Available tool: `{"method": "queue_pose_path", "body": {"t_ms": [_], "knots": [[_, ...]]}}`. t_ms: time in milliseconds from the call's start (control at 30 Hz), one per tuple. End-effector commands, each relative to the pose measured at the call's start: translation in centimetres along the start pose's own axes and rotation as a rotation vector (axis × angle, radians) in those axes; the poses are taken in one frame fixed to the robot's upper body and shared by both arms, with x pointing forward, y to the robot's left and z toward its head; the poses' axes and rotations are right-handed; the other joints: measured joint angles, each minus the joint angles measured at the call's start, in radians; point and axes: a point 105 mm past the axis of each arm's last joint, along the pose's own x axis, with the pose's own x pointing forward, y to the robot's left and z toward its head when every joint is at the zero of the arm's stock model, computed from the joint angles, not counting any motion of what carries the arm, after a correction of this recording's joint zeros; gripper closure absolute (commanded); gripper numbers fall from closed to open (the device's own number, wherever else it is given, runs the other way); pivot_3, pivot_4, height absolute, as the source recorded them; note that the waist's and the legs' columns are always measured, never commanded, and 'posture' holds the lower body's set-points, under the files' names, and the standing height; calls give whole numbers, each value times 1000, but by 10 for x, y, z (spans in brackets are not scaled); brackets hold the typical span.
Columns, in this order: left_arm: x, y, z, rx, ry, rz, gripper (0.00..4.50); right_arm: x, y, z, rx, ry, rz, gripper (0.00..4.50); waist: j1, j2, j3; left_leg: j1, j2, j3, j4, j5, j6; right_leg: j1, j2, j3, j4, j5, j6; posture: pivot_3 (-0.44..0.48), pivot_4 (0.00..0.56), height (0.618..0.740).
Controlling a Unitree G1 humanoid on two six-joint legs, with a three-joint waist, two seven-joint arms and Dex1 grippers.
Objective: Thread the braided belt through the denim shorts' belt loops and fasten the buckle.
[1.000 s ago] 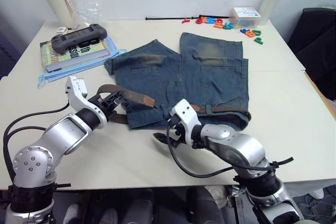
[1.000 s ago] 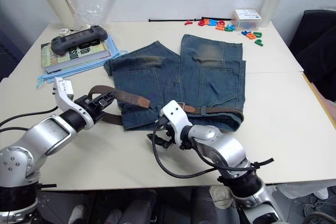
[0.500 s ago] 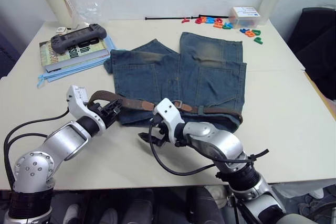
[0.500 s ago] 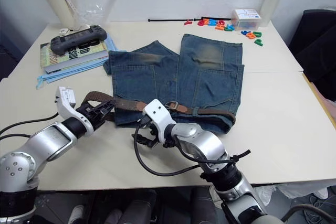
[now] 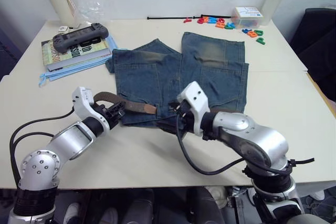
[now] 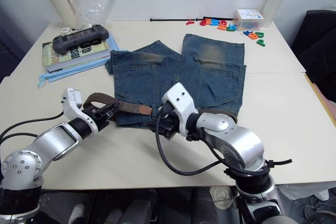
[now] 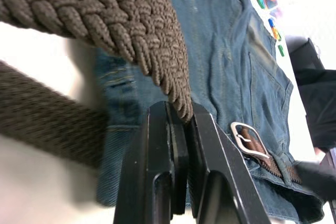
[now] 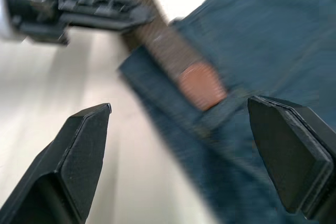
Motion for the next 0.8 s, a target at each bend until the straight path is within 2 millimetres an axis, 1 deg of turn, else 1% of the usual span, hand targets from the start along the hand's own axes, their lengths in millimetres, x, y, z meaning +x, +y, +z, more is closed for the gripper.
{"method": "queue_pose_path", "body": {"t_ms": [33,133,267,400,567,633,700,800], "knots": [[2,-11,0,37,-8,-22,4500,-10,-8,17,-46,-68,-36,42,0,0,0,0,0,0,0,0,0,0,0,0,0,0,0,0,150,654],[5,-15,-2,58,0,-28,4500,-13,-15,18,-55,-70,-65,42,0,0,0,0,0,0,0,0,0,0,0,0,0,0,0,0,150,654],[7,-21,-5,80,17,-38,4500,-13,-17,18,-58,-75,-73,42,0,0,0,0,0,0,0,0,0,0,0,0,0,0,0,0,150,654],[6,-25,-9,78,38,-49,4500,-13,-19,18,-59,-76,-86,42,0,0,0,0,0,0,0,0,0,0,0,0,-1,0,0,0,150,654],[11,-30,-19,37,80,-100,4500,-12,-21,12,-74,-70,-102,42,3,0,0,0,0,0,0,0,0,0,0,0,-1,0,0,0,150,654],[14,-30,-27,36,111,-130,4500,-12,-23,6,-108,-45,-113,42,5,0,0,0,0,0,0,0,0,0,0,0,-1,0,0,0,150,654],[16,-30,-33,36,145,-163,4500,-12,-24,4,-149,-37,-126,42,5,0,0,0,0,0,0,0,0,0,0,0,-1,0,0,0,150,654],[18,-29,-37,70,175,-199,4500,-13,-24,1,-212,-22,-127,42,5,0,0,0,0,0,0,0,0,0,0,0,-1,0,1,0,150,654]]}}
